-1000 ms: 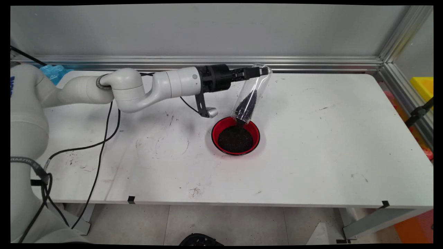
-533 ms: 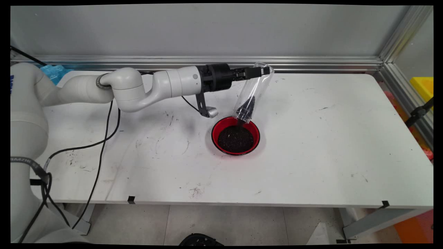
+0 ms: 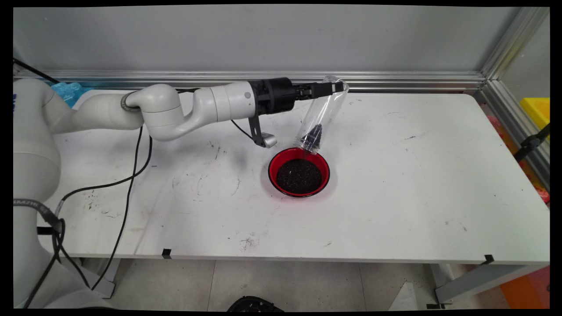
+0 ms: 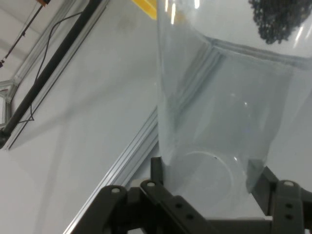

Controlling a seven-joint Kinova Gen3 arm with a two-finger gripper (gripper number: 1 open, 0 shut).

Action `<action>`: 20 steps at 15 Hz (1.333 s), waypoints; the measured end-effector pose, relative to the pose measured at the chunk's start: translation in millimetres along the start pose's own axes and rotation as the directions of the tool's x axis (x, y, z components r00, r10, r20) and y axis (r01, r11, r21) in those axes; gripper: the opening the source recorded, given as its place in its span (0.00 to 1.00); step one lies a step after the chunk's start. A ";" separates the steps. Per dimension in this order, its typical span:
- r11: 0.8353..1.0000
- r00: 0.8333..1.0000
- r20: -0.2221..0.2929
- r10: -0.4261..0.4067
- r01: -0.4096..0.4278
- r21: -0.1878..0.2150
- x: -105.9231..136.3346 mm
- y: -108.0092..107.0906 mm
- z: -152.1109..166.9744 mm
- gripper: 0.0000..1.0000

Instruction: Pour the black seasoning powder in the red bowl

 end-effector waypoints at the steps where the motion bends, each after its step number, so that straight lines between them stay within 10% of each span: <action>1: 1.000 1.000 0.001 0.002 -0.002 0.002 -0.4 -0.9 -0.4 0.00; 13: 0.997 0.998 -0.009 -0.068 0.068 -0.020 -2.1 -11.3 -6.3 0.00; 20: 0.967 0.973 -0.022 -0.231 0.227 -0.111 -2.0 -6.7 -11.0 0.00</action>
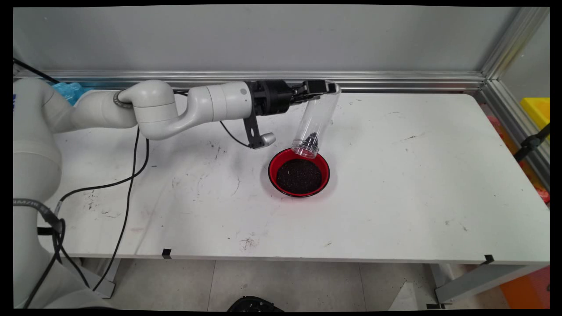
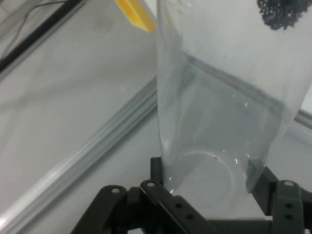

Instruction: Pour the black seasoning powder in the red bowl

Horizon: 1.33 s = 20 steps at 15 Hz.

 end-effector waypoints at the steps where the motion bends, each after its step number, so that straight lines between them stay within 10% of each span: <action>1: 0.999 1.000 -0.004 -0.030 0.030 -0.015 0.0 1.7 -1.5 0.00; 7: 0.972 0.976 -0.005 -0.218 0.216 -0.094 -5.7 6.4 -7.4 0.00; 13: 0.883 0.896 0.037 -0.442 0.442 -0.160 -21.3 5.7 -9.4 0.00; 20: 0.666 0.696 0.121 -0.707 0.714 -0.217 -40.3 5.8 -10.9 0.00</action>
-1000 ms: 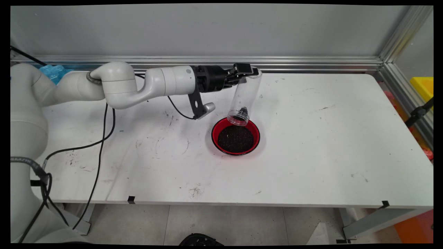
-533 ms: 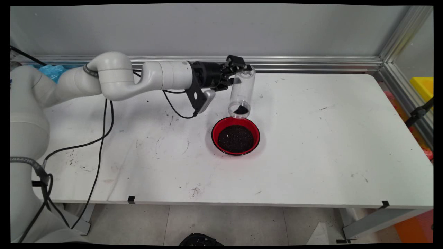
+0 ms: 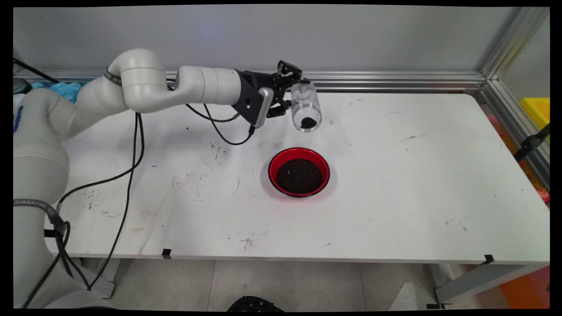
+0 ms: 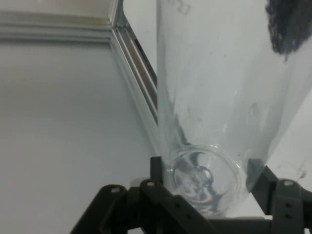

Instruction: Pour the black seasoning powder in the red bowl

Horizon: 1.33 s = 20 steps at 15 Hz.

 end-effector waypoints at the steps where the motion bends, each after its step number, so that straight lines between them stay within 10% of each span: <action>1: 0.999 0.999 0.001 -0.049 0.049 -0.013 -1.6 -1.6 -0.4 0.00; 4: 0.976 0.978 -0.001 -0.210 0.210 -0.058 -4.9 -6.7 -2.2 0.00; 9: 0.879 0.887 0.000 -0.461 0.457 -0.138 -13.9 -18.8 -5.1 0.00; 20: 0.563 0.596 0.091 -0.798 0.790 -0.241 -41.1 -26.7 -11.0 0.00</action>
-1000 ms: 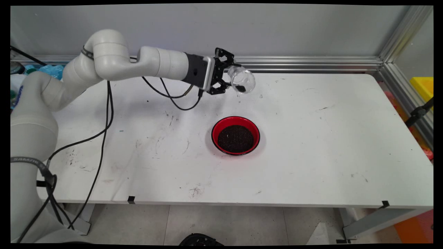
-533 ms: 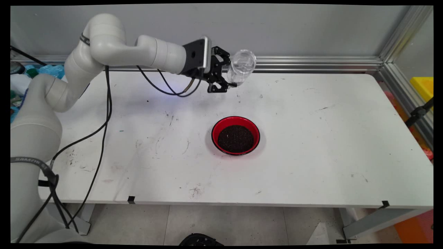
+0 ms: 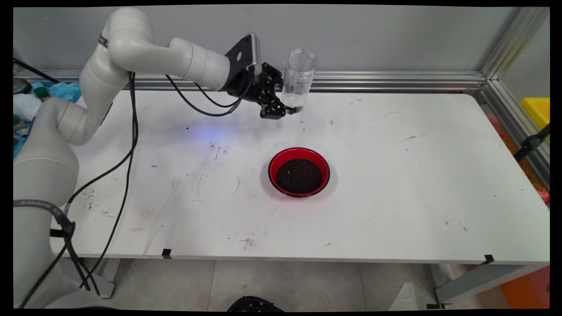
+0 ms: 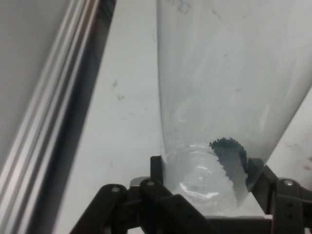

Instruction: Pour the black seasoning powder in the red bowl

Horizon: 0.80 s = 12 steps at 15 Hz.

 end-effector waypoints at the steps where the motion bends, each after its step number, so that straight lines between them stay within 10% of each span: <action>1: 0.999 0.999 0.010 -0.036 0.036 -0.021 -1.9 0.0 -0.1 0.00; 12: 0.950 0.953 0.070 -0.296 0.301 -0.077 -31.0 -3.8 26.7 0.00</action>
